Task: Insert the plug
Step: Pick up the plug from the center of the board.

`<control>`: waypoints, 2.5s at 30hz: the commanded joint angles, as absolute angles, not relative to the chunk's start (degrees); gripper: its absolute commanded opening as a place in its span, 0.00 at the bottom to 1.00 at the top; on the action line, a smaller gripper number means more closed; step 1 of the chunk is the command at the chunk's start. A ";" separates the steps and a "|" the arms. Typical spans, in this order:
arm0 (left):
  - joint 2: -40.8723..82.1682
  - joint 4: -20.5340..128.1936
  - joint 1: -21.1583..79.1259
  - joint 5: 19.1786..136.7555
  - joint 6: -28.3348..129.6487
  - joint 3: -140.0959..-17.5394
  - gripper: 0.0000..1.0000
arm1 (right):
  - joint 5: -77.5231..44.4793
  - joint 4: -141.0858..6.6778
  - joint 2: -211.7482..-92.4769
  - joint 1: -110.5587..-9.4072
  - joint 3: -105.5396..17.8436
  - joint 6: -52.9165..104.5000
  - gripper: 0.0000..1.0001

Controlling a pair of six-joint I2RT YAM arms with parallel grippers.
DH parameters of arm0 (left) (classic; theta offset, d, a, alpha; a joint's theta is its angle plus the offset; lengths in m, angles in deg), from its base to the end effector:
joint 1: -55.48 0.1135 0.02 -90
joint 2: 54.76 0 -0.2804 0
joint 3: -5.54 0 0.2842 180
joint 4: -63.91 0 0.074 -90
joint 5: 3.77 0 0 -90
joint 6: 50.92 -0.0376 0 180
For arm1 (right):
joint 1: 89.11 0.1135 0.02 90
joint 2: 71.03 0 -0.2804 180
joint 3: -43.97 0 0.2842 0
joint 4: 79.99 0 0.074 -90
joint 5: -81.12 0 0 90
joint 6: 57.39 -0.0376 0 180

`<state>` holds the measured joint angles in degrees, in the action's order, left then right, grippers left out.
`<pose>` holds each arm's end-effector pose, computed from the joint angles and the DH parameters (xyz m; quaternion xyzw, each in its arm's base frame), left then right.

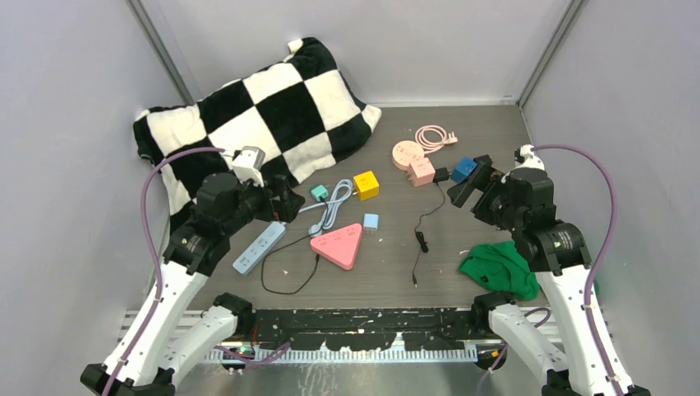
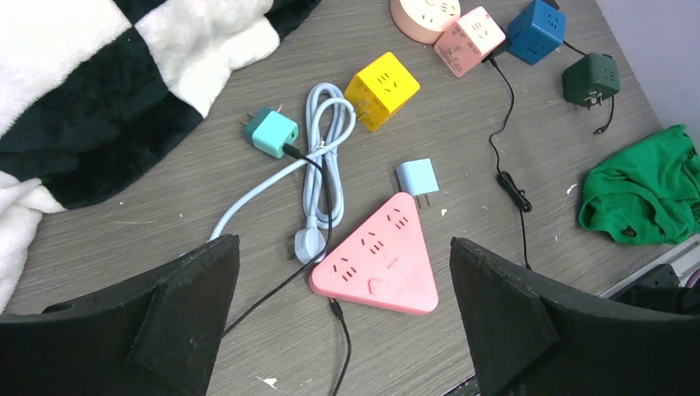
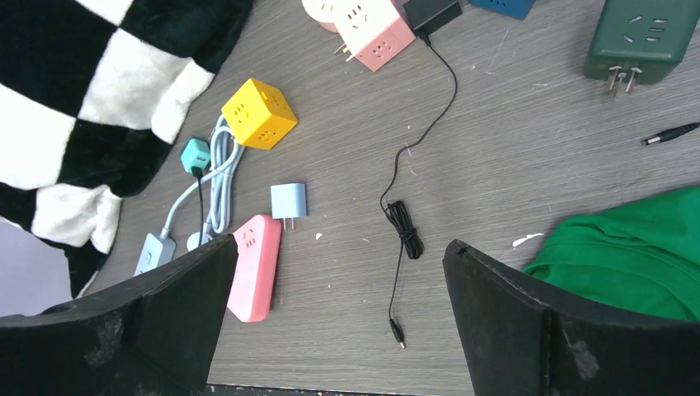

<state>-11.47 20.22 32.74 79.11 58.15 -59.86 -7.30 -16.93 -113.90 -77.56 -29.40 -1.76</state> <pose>0.1667 -0.0749 0.3718 0.0613 0.8238 -0.2482 0.5059 0.1505 0.0297 0.3885 0.1800 0.8583 0.1763 0.4471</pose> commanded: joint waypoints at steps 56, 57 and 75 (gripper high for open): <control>-12.63 21.71 33.07 77.98 58.06 -60.00 1.00 | -5.26 -49.25 -168.79 -74.74 -42.85 22.76 0.97; -12.82 21.62 33.07 78.30 58.06 -60.00 1.00 | -4.41 -48.67 -169.87 -74.78 -43.47 22.76 0.97; -14.26 21.41 33.07 78.66 57.98 -60.00 1.00 | -3.40 -45.46 -178.53 -74.67 -47.20 27.01 0.74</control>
